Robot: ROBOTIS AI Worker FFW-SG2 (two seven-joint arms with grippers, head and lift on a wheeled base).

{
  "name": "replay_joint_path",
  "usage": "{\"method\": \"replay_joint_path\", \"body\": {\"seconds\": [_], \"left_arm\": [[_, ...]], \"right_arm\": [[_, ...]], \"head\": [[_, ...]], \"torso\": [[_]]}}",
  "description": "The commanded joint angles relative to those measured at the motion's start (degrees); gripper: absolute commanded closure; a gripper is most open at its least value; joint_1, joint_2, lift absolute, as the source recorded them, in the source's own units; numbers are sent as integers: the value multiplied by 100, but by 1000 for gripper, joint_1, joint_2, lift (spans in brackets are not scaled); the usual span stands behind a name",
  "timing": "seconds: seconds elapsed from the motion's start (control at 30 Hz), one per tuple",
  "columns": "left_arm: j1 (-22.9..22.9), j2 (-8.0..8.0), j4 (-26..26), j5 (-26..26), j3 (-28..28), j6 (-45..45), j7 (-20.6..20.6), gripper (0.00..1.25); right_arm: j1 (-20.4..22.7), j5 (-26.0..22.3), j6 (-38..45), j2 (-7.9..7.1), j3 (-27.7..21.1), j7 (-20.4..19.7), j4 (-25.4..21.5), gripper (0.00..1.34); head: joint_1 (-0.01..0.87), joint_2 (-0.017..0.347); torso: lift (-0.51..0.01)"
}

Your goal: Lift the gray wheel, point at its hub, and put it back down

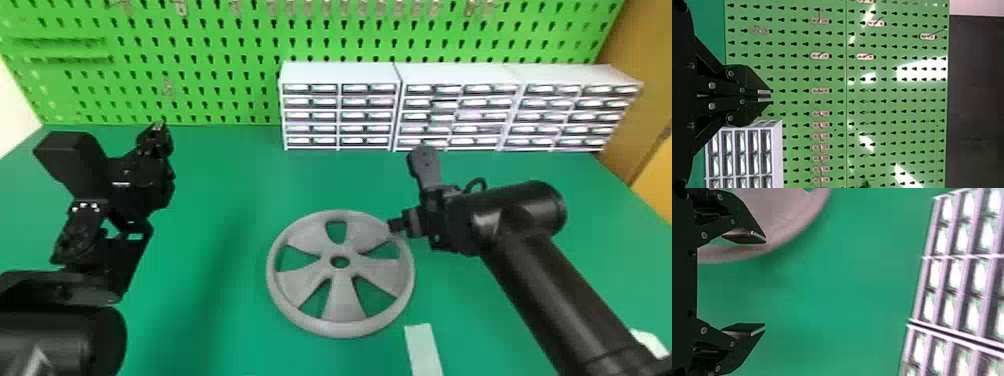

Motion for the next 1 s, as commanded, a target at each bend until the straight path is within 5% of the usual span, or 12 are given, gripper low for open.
{"method": "replay_joint_path", "body": {"seconds": [0.0,0.23,0.57,0.97], "left_arm": [[3,0,0,9,13,0,-11,1220],[3,0,0,9,13,0,-37,1219],[-103,0,35,-17,-163,0,-37,1196],[-569,-185,246,-193,-365,0,-28,1062]], "right_arm": [[160,170,-558,-36,-288,0,-410,472],[582,811,-1542,-45,-657,0,-1315,469],[1118,803,-2597,-71,-1167,0,-2361,469],[1637,785,-3863,52,-1167,-9,-2677,466]], "head": [[692,48],[692,48],[692,48],[692,48]], "torso": [[-88],[-88],[-88],[-88]]}}
